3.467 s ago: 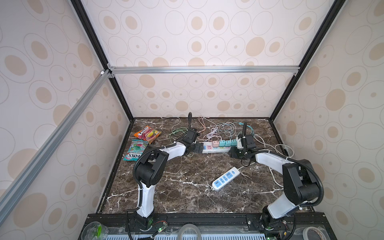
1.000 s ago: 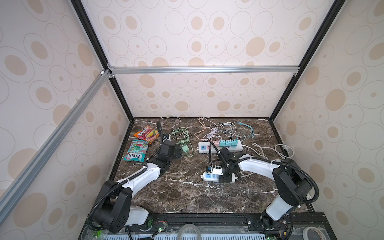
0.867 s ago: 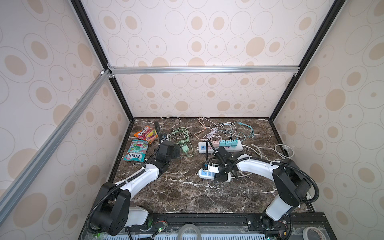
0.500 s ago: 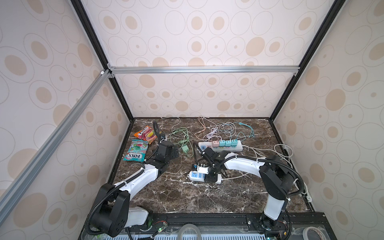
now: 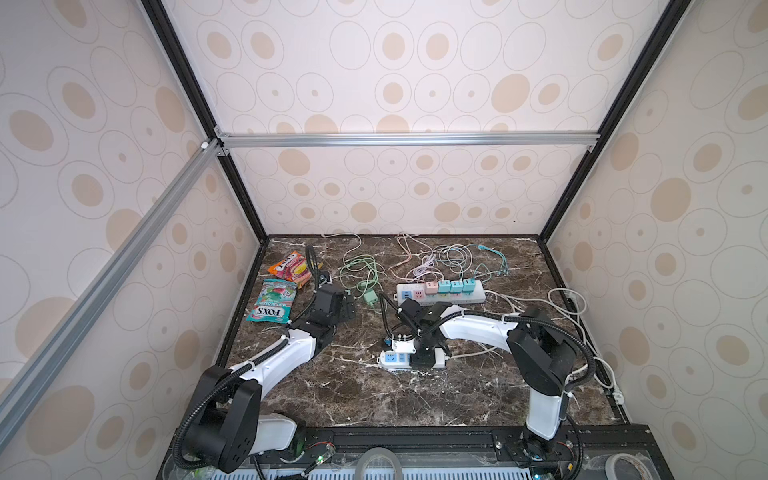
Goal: Insert the plug
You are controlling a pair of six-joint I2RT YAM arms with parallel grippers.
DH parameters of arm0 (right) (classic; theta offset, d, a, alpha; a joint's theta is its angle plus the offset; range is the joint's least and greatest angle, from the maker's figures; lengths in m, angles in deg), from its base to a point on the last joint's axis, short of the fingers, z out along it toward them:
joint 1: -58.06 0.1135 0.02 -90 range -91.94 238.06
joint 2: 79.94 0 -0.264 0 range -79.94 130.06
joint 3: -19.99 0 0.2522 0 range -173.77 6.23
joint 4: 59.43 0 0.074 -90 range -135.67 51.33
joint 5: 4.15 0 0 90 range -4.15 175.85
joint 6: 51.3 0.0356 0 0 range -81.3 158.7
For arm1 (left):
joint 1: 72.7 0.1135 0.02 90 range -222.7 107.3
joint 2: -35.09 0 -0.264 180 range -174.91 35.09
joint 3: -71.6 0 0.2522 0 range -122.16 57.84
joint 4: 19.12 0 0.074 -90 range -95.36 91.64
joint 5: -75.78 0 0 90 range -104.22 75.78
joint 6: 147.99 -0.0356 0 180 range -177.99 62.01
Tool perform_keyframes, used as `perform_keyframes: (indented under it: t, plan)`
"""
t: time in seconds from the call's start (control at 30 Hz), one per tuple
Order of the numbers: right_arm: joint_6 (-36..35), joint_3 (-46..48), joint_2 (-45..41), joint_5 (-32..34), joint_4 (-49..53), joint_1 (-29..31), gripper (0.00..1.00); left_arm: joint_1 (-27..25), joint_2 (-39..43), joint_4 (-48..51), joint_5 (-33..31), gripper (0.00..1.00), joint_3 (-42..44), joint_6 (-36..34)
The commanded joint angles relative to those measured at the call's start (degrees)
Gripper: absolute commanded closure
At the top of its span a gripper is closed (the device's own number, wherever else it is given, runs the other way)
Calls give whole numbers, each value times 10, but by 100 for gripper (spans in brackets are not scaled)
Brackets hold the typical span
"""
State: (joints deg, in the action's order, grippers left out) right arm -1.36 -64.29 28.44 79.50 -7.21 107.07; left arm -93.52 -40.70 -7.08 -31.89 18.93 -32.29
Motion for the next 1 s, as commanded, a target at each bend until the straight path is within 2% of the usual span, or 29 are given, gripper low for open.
perform_keyframes:
  t: [0.0, 0.1, 0.3, 0.53, 0.6, 0.77, 0.9, 0.97]
  plan:
    - [-33, 1, 4, 4, 38, 3, 49, 7, -10, 16, -21, 2, -17, 5]
    - [-34, -1, -1, -4, 35, 3, 45, 9, -20, 22, -31, 2, -27, 2]
    - [-44, -3, -11, -25, 39, 2, 29, 11, -36, 32, -28, 2, -39, 5]
    - [-44, -2, -44, -40, 30, 1, 18, 16, -52, 35, -28, 2, -49, 9]
    - [-41, -1, -55, -34, 25, 1, 1, 17, -59, 37, -21, 2, -55, 9]
    - [-16, 4, -94, -21, 10, -4, 1, 20, -81, 44, 5, 2, -75, 4]
    - [42, 16, -140, -11, -33, -18, 1, 22, -100, 57, 18, 2, -92, -1]
    - [82, 46, -173, 48, -110, -21, 1, 22, -108, 61, 24, 2, -100, -6]
